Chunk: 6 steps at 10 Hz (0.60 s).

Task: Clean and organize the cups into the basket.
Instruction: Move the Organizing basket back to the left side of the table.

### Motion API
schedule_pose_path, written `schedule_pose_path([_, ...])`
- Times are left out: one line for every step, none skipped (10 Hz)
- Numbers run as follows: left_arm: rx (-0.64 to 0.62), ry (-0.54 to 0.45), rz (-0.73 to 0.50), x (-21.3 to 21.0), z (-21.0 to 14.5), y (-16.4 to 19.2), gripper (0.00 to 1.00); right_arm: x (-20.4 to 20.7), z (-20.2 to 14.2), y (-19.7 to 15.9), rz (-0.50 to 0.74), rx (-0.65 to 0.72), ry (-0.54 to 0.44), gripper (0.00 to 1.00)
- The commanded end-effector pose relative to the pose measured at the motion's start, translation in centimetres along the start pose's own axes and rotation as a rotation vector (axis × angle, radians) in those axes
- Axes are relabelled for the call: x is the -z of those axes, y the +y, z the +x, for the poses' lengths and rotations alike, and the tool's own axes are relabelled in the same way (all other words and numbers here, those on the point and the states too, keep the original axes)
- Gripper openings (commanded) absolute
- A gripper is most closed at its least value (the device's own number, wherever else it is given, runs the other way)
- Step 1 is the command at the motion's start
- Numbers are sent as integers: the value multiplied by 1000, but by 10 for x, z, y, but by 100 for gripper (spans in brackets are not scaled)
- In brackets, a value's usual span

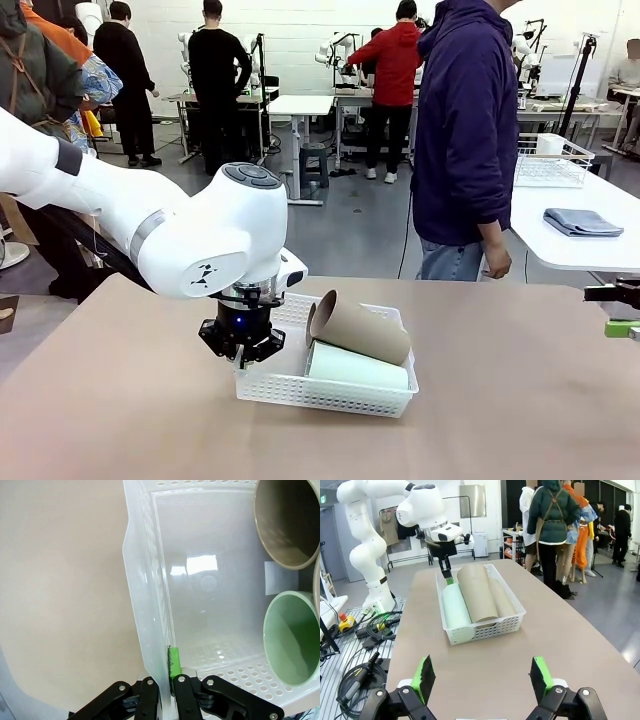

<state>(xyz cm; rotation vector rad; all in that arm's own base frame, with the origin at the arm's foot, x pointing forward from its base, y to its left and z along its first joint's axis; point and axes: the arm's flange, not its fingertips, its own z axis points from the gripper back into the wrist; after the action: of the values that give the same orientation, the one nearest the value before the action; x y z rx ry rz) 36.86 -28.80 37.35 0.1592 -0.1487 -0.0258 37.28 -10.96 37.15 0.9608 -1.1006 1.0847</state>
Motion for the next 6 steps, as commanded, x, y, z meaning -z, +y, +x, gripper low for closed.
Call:
schedule_pose_path([4,-3,12,1,-2,-2,0,-1,-1,3,7,-3,3,100])
schedule_pose_path([4,-3,12,1,-2,-2,0,-1,-1,3,7,-3,3,100])
schedule_pose_path([4,-3,12,1,-2,-2,0,-1,-1,3,7,-3,3,100])
schedule_pose_path([4,-3,12,1,-2,-2,0,-1,-1,3,7,-3,3,100])
schedule_pose_path([4,-3,12,1,-2,-2,0,-1,-1,3,7,-3,3,100])
schedule_pose_path([4,-3,12,1,-2,-2,0,-1,-1,3,7,-3,3,100])
